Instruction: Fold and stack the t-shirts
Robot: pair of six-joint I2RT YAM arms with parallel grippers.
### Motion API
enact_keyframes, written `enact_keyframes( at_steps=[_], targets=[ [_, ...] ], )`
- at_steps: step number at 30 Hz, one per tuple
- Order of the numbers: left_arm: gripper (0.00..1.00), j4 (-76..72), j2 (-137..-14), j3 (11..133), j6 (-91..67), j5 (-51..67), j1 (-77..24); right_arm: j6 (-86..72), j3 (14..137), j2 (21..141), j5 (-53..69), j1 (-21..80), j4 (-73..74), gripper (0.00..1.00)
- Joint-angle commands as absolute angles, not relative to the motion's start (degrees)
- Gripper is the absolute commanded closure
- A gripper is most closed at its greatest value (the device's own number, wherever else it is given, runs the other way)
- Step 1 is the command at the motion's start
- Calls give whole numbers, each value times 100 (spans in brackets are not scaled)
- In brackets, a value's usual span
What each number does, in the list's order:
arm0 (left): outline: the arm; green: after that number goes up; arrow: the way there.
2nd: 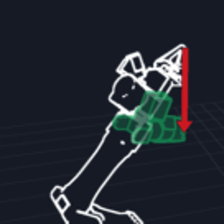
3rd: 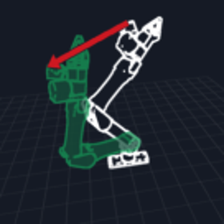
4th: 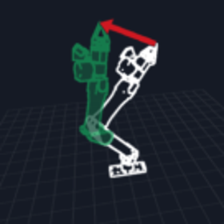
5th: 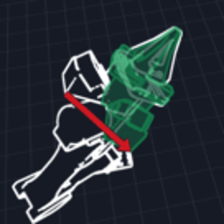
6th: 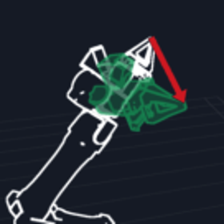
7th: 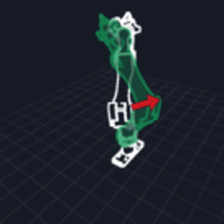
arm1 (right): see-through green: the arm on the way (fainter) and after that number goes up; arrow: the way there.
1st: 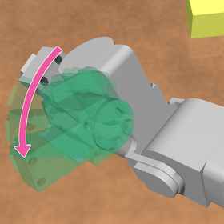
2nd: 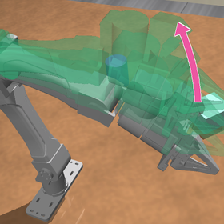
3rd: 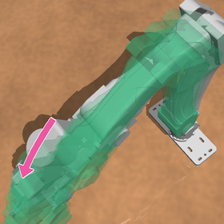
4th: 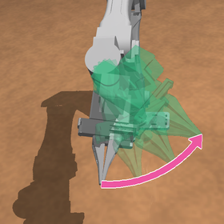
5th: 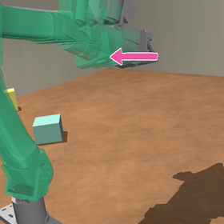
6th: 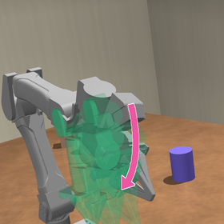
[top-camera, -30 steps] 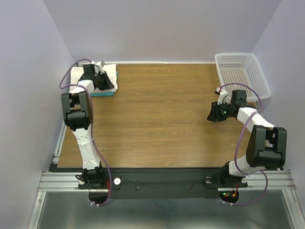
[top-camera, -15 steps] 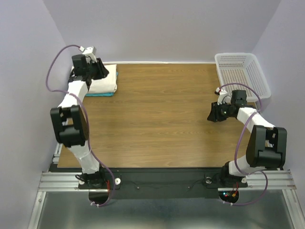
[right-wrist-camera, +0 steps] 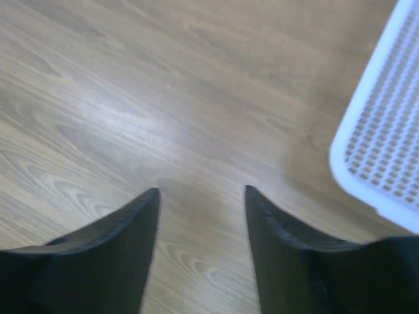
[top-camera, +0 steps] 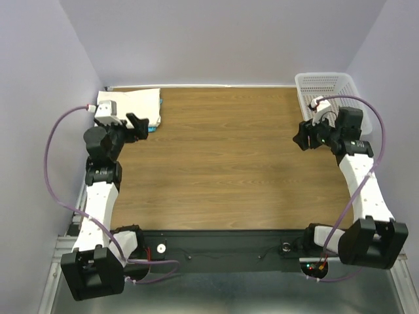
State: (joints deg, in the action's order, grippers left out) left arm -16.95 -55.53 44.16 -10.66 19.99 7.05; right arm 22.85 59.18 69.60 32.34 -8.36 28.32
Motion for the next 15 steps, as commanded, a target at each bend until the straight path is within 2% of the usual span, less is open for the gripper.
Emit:
enact_keyframes(
  at_steps=[1,4,6,7,8,9,15],
  targets=[
    [5,-1828,-5151,3850,-1396,2907,756,2189,6029,6399,3208,-888,3111,33],
    [5,-1636,-4783,3586,-1468,3287,756,1847,6003,6118,2963,-896,3094,18],
    [5,-1416,-4694,3621,-1328,3278,756,1478,6029,6056,2778,-896,3076,14],
    [5,-1285,-4659,3647,-1249,3209,738,1311,6082,6047,2638,-905,3059,8],
    [5,-1100,-4589,3691,-1170,3034,747,927,6117,6047,2263,-923,3015,7],
    [5,-1046,-4553,3709,-1160,2945,747,714,6152,6056,2015,-923,2989,0],
    [5,-721,-4360,3753,-1108,2462,747,-270,6223,5924,310,-932,2628,0]
  ],
)
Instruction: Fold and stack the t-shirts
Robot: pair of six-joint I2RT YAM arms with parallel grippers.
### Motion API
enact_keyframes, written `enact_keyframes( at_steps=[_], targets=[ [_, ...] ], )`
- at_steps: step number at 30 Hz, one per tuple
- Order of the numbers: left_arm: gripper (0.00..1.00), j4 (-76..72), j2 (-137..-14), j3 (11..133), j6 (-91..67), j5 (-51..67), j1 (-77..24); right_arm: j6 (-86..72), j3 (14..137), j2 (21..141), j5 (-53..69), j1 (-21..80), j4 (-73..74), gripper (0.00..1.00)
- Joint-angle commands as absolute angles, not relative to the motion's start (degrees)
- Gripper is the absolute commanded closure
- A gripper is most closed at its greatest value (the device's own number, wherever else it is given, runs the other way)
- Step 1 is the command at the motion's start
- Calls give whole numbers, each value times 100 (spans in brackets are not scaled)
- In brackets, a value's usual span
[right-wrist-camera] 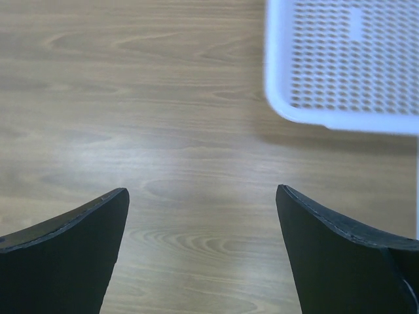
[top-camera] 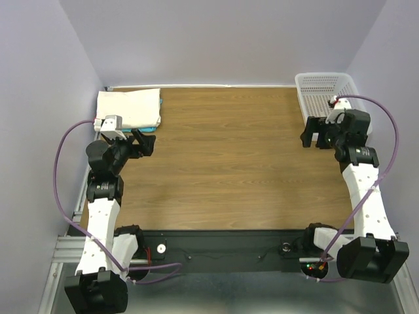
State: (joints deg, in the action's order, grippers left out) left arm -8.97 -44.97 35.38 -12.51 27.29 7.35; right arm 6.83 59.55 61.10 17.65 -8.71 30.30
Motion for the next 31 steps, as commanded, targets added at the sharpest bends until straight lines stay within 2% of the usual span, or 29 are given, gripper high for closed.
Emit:
enact_keyframes(
  at_steps=[1,5,13,31],
  targets=[
    [5,-669,-4342,3762,-1081,2391,738,-386,6223,5924,55,-923,2593,0],
    [5,-344,-4298,3841,-1020,2110,747,-667,6118,5775,-684,-923,2365,0],
    [5,-9,-4237,3929,-940,1943,738,-624,5617,5520,-589,-923,2030,0],
    [5,88,-4096,3788,-809,1837,747,-422,5388,5502,-466,-923,1916,0]
  ],
)
